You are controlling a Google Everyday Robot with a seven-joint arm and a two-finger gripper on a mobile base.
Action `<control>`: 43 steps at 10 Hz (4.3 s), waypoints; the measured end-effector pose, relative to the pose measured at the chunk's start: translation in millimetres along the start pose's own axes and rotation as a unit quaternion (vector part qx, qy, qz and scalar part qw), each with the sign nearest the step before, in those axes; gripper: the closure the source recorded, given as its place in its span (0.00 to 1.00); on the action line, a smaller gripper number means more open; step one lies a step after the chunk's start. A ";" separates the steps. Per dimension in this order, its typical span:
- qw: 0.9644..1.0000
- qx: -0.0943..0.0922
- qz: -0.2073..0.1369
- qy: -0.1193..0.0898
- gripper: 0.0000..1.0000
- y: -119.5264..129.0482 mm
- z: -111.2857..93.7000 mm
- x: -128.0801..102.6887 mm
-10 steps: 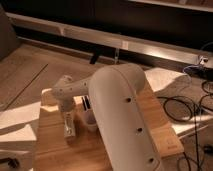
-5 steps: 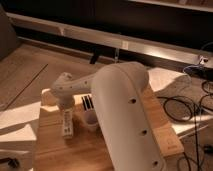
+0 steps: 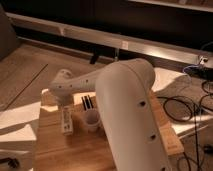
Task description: Stand the bottle upright
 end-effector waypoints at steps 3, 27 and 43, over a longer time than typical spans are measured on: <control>0.999 0.016 -0.027 -0.024 1.00 -7.5 -9.0 -3.3; 0.966 0.037 -0.166 -0.196 1.00 -2.1 -45.7 -113.6; 0.933 -0.017 -0.207 -0.293 1.00 14.4 -65.3 -149.3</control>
